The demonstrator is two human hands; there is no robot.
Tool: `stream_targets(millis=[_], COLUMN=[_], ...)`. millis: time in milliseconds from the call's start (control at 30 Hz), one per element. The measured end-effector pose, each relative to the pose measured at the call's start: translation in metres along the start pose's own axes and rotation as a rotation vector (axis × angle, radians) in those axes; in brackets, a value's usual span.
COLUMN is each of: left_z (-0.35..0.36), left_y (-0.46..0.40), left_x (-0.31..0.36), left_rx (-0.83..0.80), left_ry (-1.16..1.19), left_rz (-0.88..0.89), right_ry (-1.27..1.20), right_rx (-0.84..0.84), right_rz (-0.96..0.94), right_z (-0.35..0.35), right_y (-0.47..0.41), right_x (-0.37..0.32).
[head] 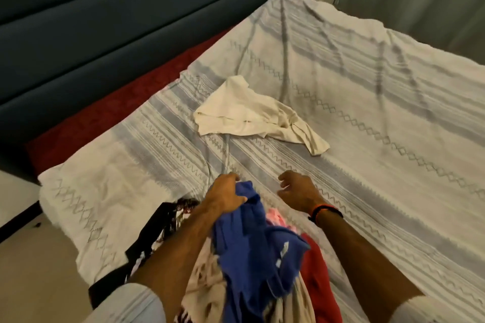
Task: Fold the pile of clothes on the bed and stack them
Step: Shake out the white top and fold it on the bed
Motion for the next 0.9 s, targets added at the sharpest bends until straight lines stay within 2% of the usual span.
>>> stream_targets(millis=[200, 367, 467, 533, 633, 700, 900], left_z=[-0.019, -0.018, -0.008, -0.009, -0.009, -0.003, -0.007], left_y=[-0.109, -0.126, -0.167, -0.171, -0.186, -0.193, -0.192], left_x=[-0.054, -0.071, -0.099, -0.096, -0.1, -0.103, -0.092], left_rx=[-0.028, -0.02, -0.04, -0.031, -0.024, -0.059, -0.054], left_ry=[-0.004, 0.016, 0.037, 0.029, 0.047, 0.072, 0.102], left_rz=[-0.033, -0.037, -0.044, -0.029, -0.014, -0.019, -0.03], right_ry=[0.229, 0.512, 0.769, 0.847, 0.765, 0.613, 0.007], right_rx=[-0.006, -0.019, -0.108, -0.118, -0.124, -0.133, 0.12], right_rz=[-0.048, -0.197, -0.178, -0.144, -0.093, -0.081, -0.14], right_z=[0.013, 0.018, 0.052, 0.049, 0.053, 0.06, 0.036], right_y=[-0.134, -0.182, -0.245, -0.258, -0.289, -0.297, -0.262], right_x=[-0.039, -0.077, -0.087, -0.087, -0.08, -0.077, -0.084])
Point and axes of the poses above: each hand's wrist, its own y-axis away from the middle knuckle, its own z-axis out of the palm, x = y × z, the point moved 7 cm from there along -y, towards the middle knuckle, and after that the axes turned 2 degrees about -x, right-handed, at the moved point
